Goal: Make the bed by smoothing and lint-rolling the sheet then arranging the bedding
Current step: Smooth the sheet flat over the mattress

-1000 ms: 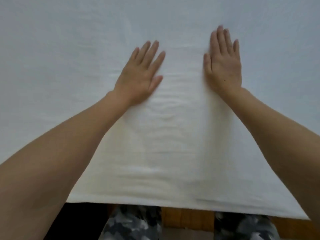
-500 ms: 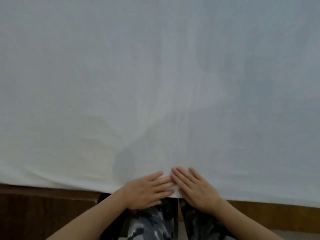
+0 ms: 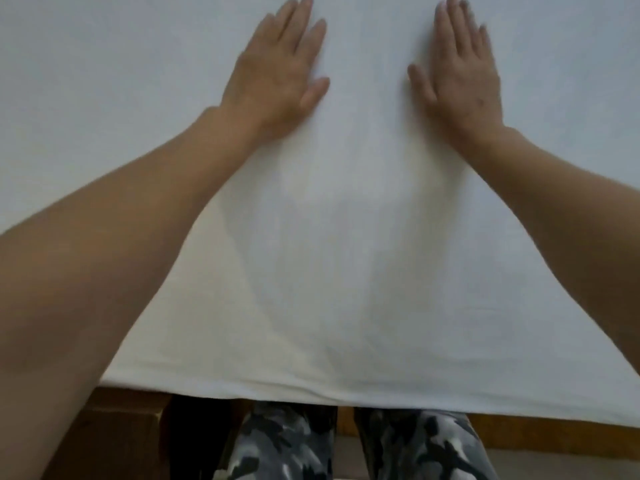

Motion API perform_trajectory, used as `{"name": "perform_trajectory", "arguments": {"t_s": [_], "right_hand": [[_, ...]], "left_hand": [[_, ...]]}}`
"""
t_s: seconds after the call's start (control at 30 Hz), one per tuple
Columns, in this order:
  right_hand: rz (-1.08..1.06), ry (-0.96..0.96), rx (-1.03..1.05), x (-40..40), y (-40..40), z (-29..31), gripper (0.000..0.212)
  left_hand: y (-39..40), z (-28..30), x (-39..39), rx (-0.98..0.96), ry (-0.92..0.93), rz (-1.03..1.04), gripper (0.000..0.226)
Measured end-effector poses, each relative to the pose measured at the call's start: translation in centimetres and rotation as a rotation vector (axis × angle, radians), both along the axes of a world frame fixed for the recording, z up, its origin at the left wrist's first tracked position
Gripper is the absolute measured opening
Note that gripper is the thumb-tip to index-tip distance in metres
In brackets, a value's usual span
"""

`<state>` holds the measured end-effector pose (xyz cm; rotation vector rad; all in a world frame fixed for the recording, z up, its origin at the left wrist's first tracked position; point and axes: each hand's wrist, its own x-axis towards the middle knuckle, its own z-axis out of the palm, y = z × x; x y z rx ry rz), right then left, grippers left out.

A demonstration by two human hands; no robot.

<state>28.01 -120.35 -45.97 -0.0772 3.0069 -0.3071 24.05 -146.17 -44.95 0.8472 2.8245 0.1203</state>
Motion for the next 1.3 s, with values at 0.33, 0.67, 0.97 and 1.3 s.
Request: {"name": "perform_trajectory", "arguments": {"t_s": [0.33,0.67,0.97,1.3], "right_hand": [[0.527,-0.109,-0.129,33.2,-9.5,-1.2,0.059],[0.831,-0.149,-0.203,35.1,-5.5,0.2,0.042],[0.089,0.192,0.040,6.6,14.9,0.7,0.057],[0.050,0.073,-0.055,18.6,12.1,-1.8,0.054]], "left_hand": [[-3.3,-2.9,28.3,0.106,-0.043,-0.355,0.071],[-2.1,1.1,35.4,0.190,-0.211,-0.524,0.032],[13.7,0.2,7.1,0.207,0.232,-0.008,0.047],[21.1,-2.4,16.8,0.147,-0.013,-0.240,0.061]]}}
